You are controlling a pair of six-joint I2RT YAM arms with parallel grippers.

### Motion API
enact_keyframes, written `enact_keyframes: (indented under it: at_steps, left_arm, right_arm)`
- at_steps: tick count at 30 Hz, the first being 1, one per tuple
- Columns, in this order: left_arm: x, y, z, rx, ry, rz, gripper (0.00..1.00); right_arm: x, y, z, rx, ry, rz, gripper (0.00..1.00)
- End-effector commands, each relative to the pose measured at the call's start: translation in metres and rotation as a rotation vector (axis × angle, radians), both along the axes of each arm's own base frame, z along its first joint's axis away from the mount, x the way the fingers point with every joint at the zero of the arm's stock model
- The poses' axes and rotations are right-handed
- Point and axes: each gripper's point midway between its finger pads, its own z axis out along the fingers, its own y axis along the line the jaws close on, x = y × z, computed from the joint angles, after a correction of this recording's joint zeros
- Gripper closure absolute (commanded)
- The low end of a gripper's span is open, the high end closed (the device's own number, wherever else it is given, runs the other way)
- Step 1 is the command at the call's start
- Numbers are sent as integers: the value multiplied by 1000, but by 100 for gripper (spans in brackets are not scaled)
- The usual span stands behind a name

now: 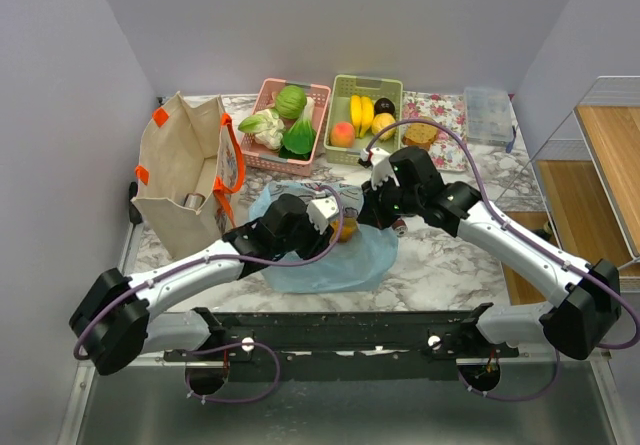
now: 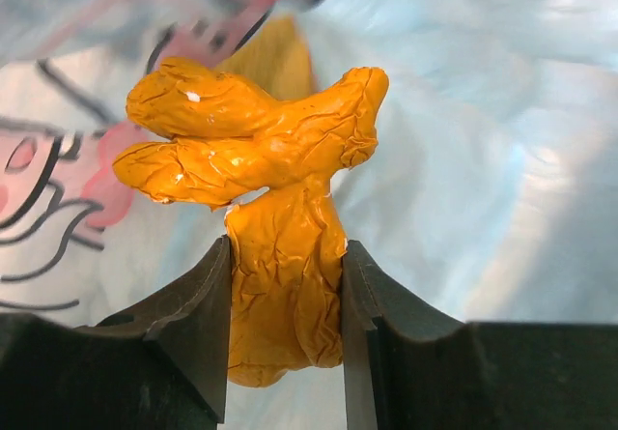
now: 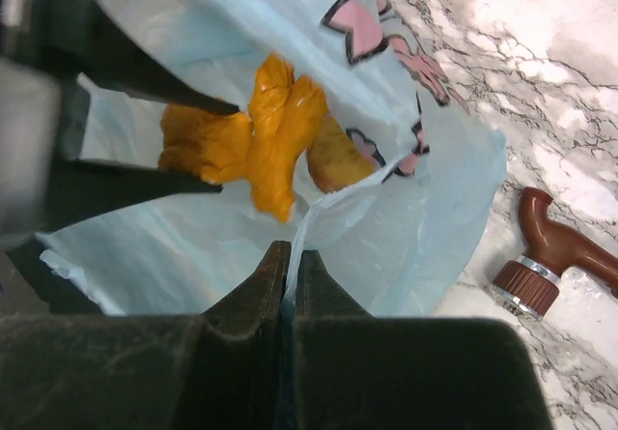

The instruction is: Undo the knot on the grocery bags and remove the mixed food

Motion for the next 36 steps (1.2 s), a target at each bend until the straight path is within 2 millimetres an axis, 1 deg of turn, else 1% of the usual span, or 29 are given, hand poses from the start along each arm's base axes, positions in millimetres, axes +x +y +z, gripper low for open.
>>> enact_keyframes:
  at_steps: [1,6,8,10,11,13,15,17,19,20,21,22,23,24,25,28,29,31,34,36]
  left_arm:
    - [-24,-21,36,-116,-141,-244,83]
    - [-47,-25,69,-207,-225,-370,82]
    - [-56,-26,91,-254,-256,-407,82]
    - [-67,-26,120,-288,-325,-462,82]
    - [-73,-25,139,-304,-393,-487,82]
    - [-78,-23,174,-339,-535,-494,83]
    - [-77,-18,207,-366,-622,-476,83]
    - [-65,-14,234,-346,-656,-413,83]
    - [-32,-5,260,-326,-671,-258,88]
    - [-12,1,274,-329,-670,-195,89]
    - [4,7,283,-335,-640,-147,90]
    - [27,15,295,-335,-621,-78,90]
    - [48,23,298,-324,-588,-6,90]
    - [67,26,304,-310,-568,35,90]
    - [86,33,307,-284,-556,81,90]
    - [145,45,286,-161,-511,187,87]
    - [166,49,273,-120,-480,220,86]
    - [202,63,243,-39,-403,304,85]
    - [243,82,198,54,-290,381,83]
    - [265,91,170,115,-250,409,82]
  right_arm:
    - [-1,-3,-1,-5,-17,6,99]
    - [-1,-7,1,-7,-32,-9,99]
    - [-2,-11,1,-14,-36,-18,99]
    - [-4,-13,1,-17,-39,-18,99]
    - [-6,-15,-1,-20,-34,-17,99]
    - [-9,-18,-4,-23,-32,-25,99]
    - [-10,-20,-8,-23,-30,-30,99]
    - [-11,-22,-12,-29,-29,-35,99]
    - [-10,-23,-12,-32,-33,-33,99]
    - [-10,-23,-13,-34,-33,-34,99]
    - [-10,-23,-12,-33,-35,-33,99]
    - [-10,-22,-12,-31,-34,-30,99]
    - [-10,-22,-13,-30,-31,-28,99]
    - [-11,-21,-13,-28,-28,-22,99]
    - [-13,-20,-15,-28,-21,-7,99]
    - [-21,-20,-21,-40,-12,46,99]
    - [-22,-22,-24,-48,-4,46,99]
    - [-27,-23,-27,-68,-13,103,99]
    - [-36,-25,-28,-94,-24,204,99]
    - [-33,-30,-31,-124,-40,196,99]
